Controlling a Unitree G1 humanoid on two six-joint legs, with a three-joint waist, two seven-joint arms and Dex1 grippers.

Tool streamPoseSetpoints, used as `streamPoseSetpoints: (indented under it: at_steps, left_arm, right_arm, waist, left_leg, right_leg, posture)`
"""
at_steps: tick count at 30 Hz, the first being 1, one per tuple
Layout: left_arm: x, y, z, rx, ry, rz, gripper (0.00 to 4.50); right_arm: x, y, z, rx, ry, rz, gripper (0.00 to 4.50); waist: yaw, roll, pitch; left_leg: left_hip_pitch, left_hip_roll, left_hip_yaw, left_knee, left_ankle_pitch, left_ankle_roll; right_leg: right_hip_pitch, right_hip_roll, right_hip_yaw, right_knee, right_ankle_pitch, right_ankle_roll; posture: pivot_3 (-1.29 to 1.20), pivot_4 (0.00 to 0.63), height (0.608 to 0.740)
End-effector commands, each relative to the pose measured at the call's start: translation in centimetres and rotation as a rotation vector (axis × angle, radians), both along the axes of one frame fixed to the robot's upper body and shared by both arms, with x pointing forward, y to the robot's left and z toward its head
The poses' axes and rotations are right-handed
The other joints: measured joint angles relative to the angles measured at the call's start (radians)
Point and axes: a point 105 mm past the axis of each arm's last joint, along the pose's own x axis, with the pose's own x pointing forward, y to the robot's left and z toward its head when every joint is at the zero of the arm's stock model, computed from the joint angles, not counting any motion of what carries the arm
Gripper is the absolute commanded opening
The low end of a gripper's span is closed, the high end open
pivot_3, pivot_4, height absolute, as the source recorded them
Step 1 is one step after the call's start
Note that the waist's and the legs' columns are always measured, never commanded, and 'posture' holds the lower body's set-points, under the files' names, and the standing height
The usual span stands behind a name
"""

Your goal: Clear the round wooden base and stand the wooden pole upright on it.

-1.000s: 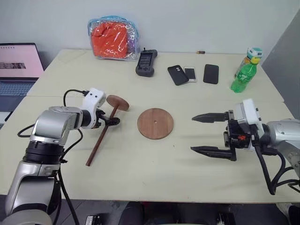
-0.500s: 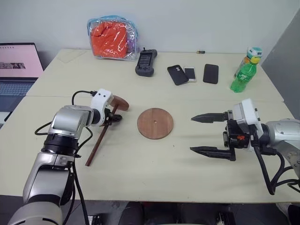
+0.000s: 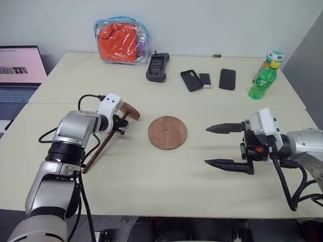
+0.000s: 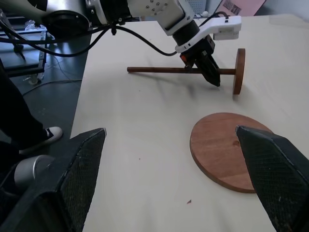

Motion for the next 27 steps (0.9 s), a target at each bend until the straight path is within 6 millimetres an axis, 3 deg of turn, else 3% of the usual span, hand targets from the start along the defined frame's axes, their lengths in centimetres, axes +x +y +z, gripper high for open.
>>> streamPoseSetpoints:
  at_steps: [1,4,10,19,27]
  left_arm:
    - [0.4,-2.1,6.6,-0.135,-0.291,-0.119,0.28]
    - [-1.1,-4.9,10.9,-0.423,-0.405,-0.275,0.28]
    - [-3.4,-9.5,15.4,-0.599,-0.658,-0.451,0.28]
    - [-2.8,-12.4,16.3,-0.686,-0.87,-0.44,0.28]
    - [-1.5,-13.4,14.2,-0.743,-0.875,-0.348,0.28]
  right_arm:
    - [-0.4,-0.3,0.9,-0.029,-0.057,0.002,4.5]
    - [-0.4,-0.7,1.2,-0.04,-0.075,-0.027,4.5]
    - [0.9,-1.5,1.2,-0.068,-0.213,-0.187,4.5]
    - [0.2,-1.2,-0.3,-0.126,-0.184,-0.31,4.5]
    - [0.9,-1.8,-1.6,-0.185,-0.12,-0.417,4.5]
  waist:
    - [0.0,0.0,0.0]
    - [0.003,0.0,0.0]
    - [0.005,0.0,0.0]
    - [0.013,0.0,0.0]
    - [0.019,0.0,0.0]
  left_leg:
    - [-0.001,0.001,0.0,0.001,0.0,0.0]
    - [-0.005,0.001,0.0,0.001,0.002,-0.004]
    - [-0.012,0.0,-0.001,0.01,0.002,-0.004]
    - [-0.012,-0.002,0.001,0.012,0.002,-0.004]
    - [-0.012,-0.003,0.001,0.012,0.002,-0.003]
  right_leg:
    - [-0.001,-0.001,0.0,0.0,0.0,0.0]
    - [-0.004,-0.004,-0.001,0.001,0.0,0.0]
    - [-0.006,-0.006,-0.001,0.001,0.001,0.002]
    - [-0.006,-0.005,0.001,0.001,0.003,0.005]
    - [-0.006,-0.003,0.001,0.001,0.003,0.005]
  posture:
    - [0.0,0.15,0.74]
    - [0.0,0.15,0.74]
    - [0.0,0.15,0.74]
    - [0.0,0.15,0.74]
    - [0.0,0.15,0.74]
